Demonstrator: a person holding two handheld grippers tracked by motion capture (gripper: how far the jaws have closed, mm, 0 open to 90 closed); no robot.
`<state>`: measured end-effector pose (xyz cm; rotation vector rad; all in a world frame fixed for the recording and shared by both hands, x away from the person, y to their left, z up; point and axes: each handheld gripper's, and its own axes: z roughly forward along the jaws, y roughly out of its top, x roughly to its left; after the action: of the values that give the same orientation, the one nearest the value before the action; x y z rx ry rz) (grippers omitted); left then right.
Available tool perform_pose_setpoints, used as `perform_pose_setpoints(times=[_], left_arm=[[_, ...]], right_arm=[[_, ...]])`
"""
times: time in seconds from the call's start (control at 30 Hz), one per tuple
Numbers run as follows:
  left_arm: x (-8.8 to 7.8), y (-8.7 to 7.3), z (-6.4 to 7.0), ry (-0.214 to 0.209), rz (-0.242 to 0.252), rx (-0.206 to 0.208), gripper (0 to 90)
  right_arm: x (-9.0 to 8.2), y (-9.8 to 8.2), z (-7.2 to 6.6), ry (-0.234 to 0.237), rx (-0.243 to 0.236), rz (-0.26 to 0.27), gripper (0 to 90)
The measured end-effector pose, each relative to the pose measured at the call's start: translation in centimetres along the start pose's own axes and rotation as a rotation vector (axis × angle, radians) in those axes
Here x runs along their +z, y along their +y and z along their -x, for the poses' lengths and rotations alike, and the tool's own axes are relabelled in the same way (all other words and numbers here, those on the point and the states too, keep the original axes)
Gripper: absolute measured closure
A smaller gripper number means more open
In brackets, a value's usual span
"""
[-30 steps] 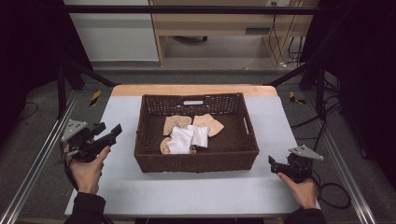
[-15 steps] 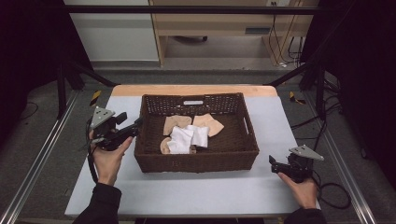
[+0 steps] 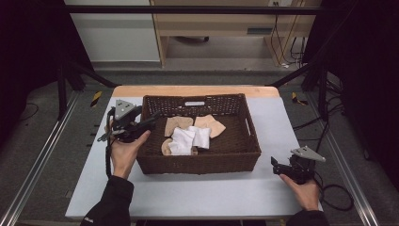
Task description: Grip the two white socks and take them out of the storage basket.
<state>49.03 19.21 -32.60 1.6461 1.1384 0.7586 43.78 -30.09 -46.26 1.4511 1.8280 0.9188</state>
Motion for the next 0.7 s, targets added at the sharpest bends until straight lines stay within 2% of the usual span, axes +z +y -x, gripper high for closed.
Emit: perform_pose_setpoints(times=[0.17,0.23,0.37,0.5,0.7], left_arm=[[1.4,0.2,0.6,0.007,-0.023,0.022,38.7],[2.0,0.1,0.7,-0.02,-0.016,0.027,40.3],[2.9,0.0,1.1,-0.014,-0.027,0.039,40.7],[3.7,-0.1,1.6,-0.019,-0.061,0.023,40.8],[5.2,-0.4,2.4,-0.019,-0.048,0.041,41.3]], right_arm=[[0.1,0.0,0.0,0.002,0.0,-0.003,8.2],[0.1,0.0,0.0,0.003,-0.002,-0.006,8.2],[0.1,0.0,0.0,0.003,-0.003,-0.007,8.2],[0.2,0.0,-0.1,0.003,-0.006,-0.006,8.2],[0.1,0.0,0.0,0.005,-0.002,-0.008,8.2]])
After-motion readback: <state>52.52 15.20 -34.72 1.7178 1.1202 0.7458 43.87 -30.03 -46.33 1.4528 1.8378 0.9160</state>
